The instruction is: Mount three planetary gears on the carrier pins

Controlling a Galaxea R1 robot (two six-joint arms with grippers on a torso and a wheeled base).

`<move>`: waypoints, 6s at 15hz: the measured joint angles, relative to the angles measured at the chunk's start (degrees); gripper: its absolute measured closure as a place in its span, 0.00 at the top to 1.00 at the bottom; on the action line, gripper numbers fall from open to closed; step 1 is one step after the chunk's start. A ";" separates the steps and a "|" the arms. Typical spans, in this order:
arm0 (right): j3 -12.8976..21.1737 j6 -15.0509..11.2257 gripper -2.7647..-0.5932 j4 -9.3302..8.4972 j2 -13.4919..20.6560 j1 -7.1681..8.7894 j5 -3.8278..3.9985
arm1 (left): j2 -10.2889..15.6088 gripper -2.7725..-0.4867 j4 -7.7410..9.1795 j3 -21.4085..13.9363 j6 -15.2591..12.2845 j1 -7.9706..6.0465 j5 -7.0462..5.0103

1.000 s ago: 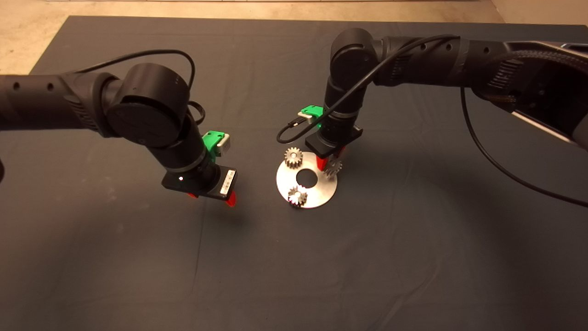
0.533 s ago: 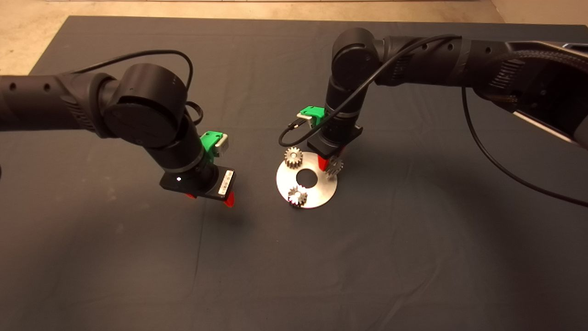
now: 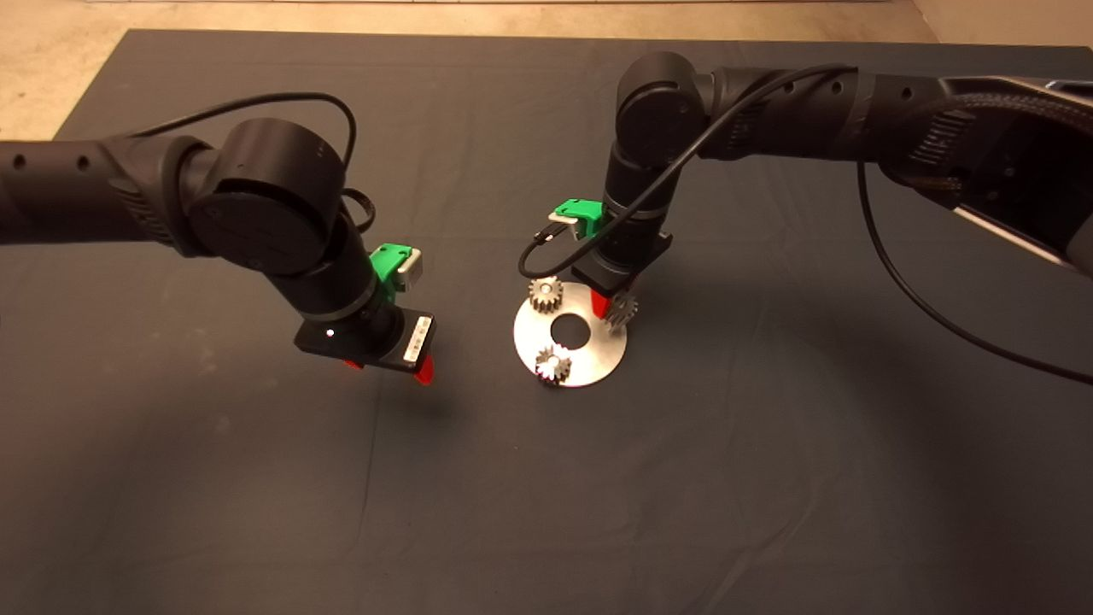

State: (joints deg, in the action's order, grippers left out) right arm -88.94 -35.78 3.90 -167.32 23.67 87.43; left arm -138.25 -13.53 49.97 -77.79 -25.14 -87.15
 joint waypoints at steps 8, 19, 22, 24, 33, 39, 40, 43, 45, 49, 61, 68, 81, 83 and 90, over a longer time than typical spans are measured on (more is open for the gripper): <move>1.13 0.41 0.19 -0.02 -0.18 0.00 -0.02 | 0.51 0.57 0.00 -0.33 0.00 0.00 0.02; 1.46 1.11 0.19 0.00 0.94 0.00 0.00 | 0.82 0.57 0.00 -0.78 0.00 0.00 0.00; 1.46 1.27 0.19 0.00 1.13 0.00 0.02 | 0.82 0.57 0.00 -1.00 0.00 0.00 0.02; 1.46 1.28 0.19 0.00 1.11 0.00 -0.02 | 0.82 0.57 0.00 -1.00 0.00 0.00 0.00; 1.46 1.41 0.19 0.17 1.08 -0.02 0.00 | 2.17 0.57 0.00 -2.65 -0.07 0.00 0.00; 1.46 1.44 0.19 0.23 1.07 -0.08 0.00 | 4.27 0.57 0.00 -4.35 -0.57 0.00 -0.03; 1.46 1.44 0.19 0.30 1.00 -0.20 0.00 | 4.33 0.57 0.00 -4.35 -0.58 0.00 -0.03; 1.46 1.44 0.19 0.48 0.98 -0.83 0.00 | 4.66 0.57 0.00 -5.32 -0.60 0.00 0.00; 1.46 1.44 0.19 0.72 0.96 -0.80 0.02 | 5.42 0.57 0.00 -6.08 -0.62 0.00 0.00; 1.46 1.41 0.19 1.46 0.96 -0.83 0.06 | 6.50 0.57 0.00 -8.10 -0.66 0.00 -0.03; 1.46 0.98 0.19 3.58 0.80 -0.80 0.29 | 6.80 0.57 0.00 -9.75 -1.93 0.00 -0.03; 1.46 0.96 0.19 4.11 0.80 -0.59 0.27 | 6.84 0.57 0.00 -9.75 -1.95 0.00 -0.03; 1.46 0.94 0.19 5.11 0.76 0.82 0.02 | 6.84 0.57 0.00 -9.75 -1.95 0.00 -0.03; 1.44 0.94 0.19 5.07 0.61 0.80 0.05 | 6.84 0.57 0.00 -9.75 -1.95 0.00 -0.03; 1.44 0.82 0.19 4.93 0.50 0.79 0.00 | 6.84 0.57 0.00 -9.75 -1.95 0.00 -0.03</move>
State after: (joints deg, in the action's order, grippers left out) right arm -87.50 -34.96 8.83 -166.82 24.47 87.43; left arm -131.41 -13.53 40.22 -79.74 -25.14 -87.17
